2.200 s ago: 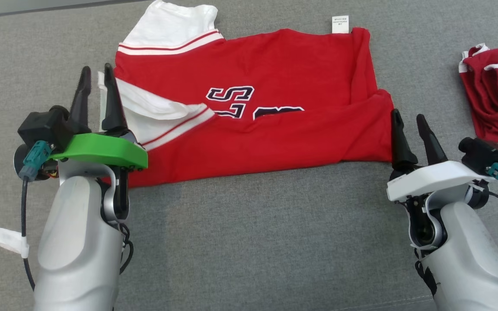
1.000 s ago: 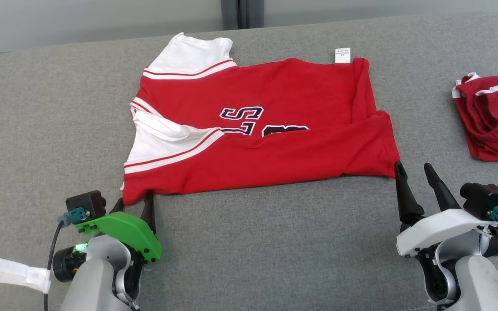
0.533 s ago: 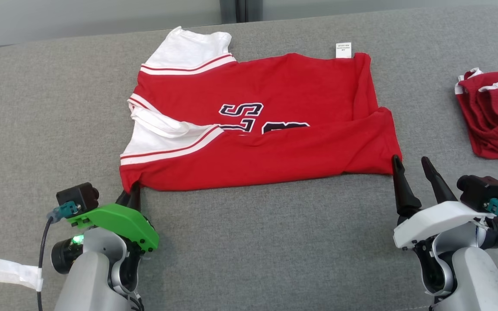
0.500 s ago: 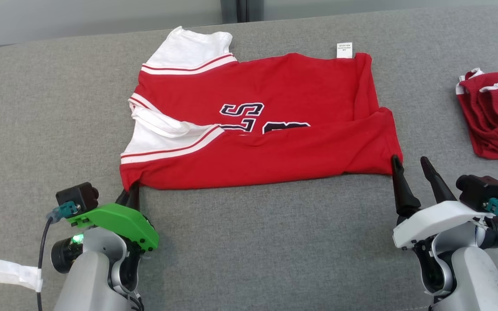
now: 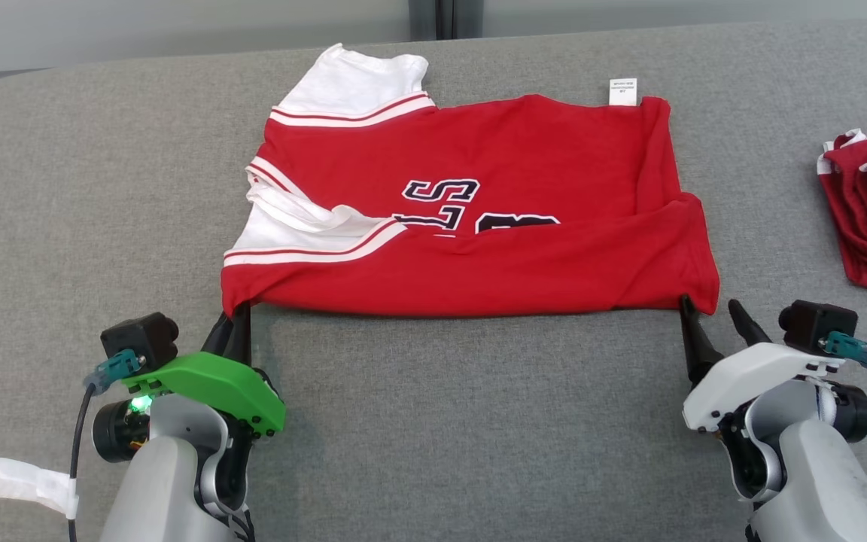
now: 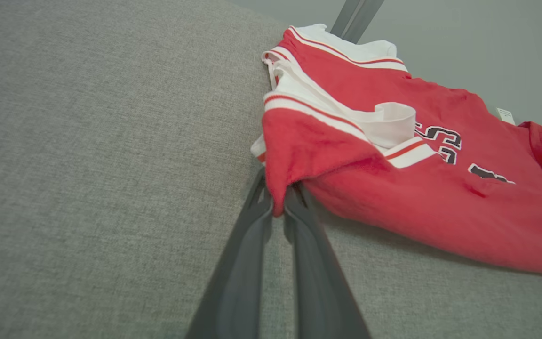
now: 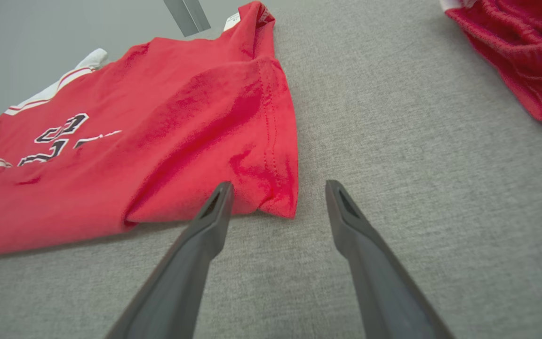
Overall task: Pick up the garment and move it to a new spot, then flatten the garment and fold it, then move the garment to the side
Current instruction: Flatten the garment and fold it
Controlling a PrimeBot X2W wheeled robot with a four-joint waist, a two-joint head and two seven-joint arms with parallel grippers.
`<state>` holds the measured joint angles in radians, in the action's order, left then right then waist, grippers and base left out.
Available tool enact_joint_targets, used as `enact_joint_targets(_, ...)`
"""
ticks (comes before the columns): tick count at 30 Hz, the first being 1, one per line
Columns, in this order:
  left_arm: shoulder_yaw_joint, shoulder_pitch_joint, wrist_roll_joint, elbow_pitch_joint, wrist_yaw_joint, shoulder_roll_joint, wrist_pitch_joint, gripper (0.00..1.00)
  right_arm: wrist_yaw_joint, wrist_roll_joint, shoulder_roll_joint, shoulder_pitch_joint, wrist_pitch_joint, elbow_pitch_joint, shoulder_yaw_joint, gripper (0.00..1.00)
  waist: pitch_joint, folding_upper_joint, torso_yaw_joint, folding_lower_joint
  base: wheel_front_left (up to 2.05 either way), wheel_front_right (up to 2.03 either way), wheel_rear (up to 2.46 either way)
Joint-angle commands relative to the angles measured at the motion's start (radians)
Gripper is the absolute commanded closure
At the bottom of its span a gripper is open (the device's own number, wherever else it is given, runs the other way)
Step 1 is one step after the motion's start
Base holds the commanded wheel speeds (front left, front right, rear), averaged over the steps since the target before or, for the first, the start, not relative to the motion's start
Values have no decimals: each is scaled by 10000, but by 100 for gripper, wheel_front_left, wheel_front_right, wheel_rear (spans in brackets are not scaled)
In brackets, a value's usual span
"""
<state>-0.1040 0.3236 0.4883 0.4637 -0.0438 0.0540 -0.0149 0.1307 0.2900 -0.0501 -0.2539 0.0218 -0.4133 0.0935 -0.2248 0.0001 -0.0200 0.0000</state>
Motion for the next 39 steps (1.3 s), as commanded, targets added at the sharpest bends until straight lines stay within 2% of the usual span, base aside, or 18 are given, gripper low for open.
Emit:
enact_joint_targets(1,-10,-146,-66,-137,56,86,59,100,0,69,-9,-189,102,-229,-75,0,15,-1,-37,0,0,0,0)
enact_joint_targets(5,-46,-311,-66,-479,139,86,21,100,0,266,-18,-652,273,-1076,-224,0,25,-1,-94,0,0,0,0)
enact_joint_targets(6,-55,-344,-76,-549,177,94,26,100,0,521,-16,-824,216,-1316,-247,8,31,-1,-105,0,0,0,0)
enact_joint_targets(7,-63,-362,-71,-585,179,97,19,100,0,690,-15,-943,148,-1507,-263,51,37,-1,-114,0,0,0,0)
enact_joint_targets(9,-73,-408,-53,-679,194,102,29,100,0,900,-12,-1174,-8,-1926,-319,88,61,-1,-132,0,0,0,0)
enact_joint_targets(10,-83,-427,-51,-729,215,105,40,100,0,991,-13,-1322,-114,-2100,-319,100,78,-1,-141,0,0,0,0)
enact_joint_targets(14,-112,-510,-106,-976,268,187,39,100,0,765,-19,-1656,-403,-2332,-235,100,159,-1,-165,0,0,0,0)
enact_joint_targets(17,-269,-723,-244,-1326,213,276,-30,100,0,563,-152,-1459,-276,-2000,-214,100,244,-1,-174,0,0,0,0)
enact_joint_targets(21,-539,-1424,-299,-2112,198,366,-312,100,0,975,-558,-613,301,-949,-414,100,381,-1,-160,0,0,0,0)
enact_joint_targets(26,-683,-2826,-339,-3396,557,489,-864,100,0,1097,-1000,933,837,714,-90,100,478,-1,-110,0,0,0,0)
enact_joint_targets(31,-984,-4085,-439,-4441,879,680,-1648,100,-3,1077,-729,2196,1172,1986,473,100,494,-1,-121,0,0,0,0)
enact_joint_targets(35,-1114,-4519,-420,-4929,1019,741,-2062,100,-3,893,-503,2726,1297,2525,847,100,497,-1,-171,0,0,0,0)
enact_joint_targets(36,-1118,-4556,-417,-4992,1061,751,-2110,99,-4,835,-467,2782,1291,2578,923,80,502,-1,-175,0,0,0,0)
enact_joint_targets(37,-1113,-4599,-416,-5051,1081,772,-2156,66,-4,778,-424,2848,1296,2628,975,56,510,-1,-175,0,0,0,0)
enact_joint_targets(38,-1108,-4622,-413,-5075,1105,787,-2188,31,-4,740,-383,2901,1317,2662,997,0,522,-1,-171,0,0,0,0)
enact_joint_targets(39,-1117,-4645,-442,-5093,1129,820,-2220,0,-4,710,-339,2953,1339,2712,990,0,540,-1,-160,0,0,0,0)
